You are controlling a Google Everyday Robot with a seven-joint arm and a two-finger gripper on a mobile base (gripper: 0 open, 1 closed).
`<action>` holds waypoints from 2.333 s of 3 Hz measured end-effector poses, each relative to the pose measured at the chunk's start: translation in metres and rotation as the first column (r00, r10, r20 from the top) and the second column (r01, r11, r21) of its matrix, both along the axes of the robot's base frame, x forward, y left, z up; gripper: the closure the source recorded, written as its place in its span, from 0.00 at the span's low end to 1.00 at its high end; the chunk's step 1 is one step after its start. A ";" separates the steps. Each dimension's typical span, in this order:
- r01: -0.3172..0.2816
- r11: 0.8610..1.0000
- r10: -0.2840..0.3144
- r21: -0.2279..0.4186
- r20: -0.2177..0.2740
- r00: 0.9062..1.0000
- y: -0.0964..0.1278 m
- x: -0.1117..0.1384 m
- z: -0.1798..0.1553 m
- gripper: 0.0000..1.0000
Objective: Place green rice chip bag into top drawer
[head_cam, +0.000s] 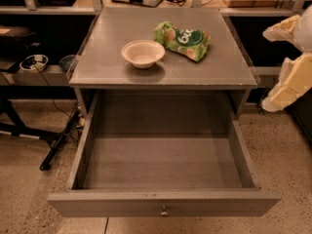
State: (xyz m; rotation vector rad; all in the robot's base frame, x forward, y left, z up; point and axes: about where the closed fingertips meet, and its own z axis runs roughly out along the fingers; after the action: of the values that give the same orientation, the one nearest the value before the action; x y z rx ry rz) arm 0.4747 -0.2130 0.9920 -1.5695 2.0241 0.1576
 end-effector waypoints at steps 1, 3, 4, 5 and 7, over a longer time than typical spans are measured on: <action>-0.038 0.992 0.038 0.122 0.007 0.999 0.005 0.017 -0.001 0.00; 0.035 0.981 -0.046 0.190 0.054 0.997 0.024 0.071 0.009 0.00; 0.035 0.981 -0.046 0.190 0.054 0.997 0.024 0.071 0.009 0.00; 0.033 0.976 -0.061 0.213 0.125 0.990 0.031 0.080 0.008 0.00; 0.066 0.934 -0.193 0.352 0.339 0.921 0.030 0.125 0.036 0.00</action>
Offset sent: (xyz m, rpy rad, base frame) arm 0.0706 0.0146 0.0023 0.2885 -0.0385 0.0096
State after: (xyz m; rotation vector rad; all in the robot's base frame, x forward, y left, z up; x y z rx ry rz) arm 0.5993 -0.1833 1.0283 -1.1477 1.6939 0.1349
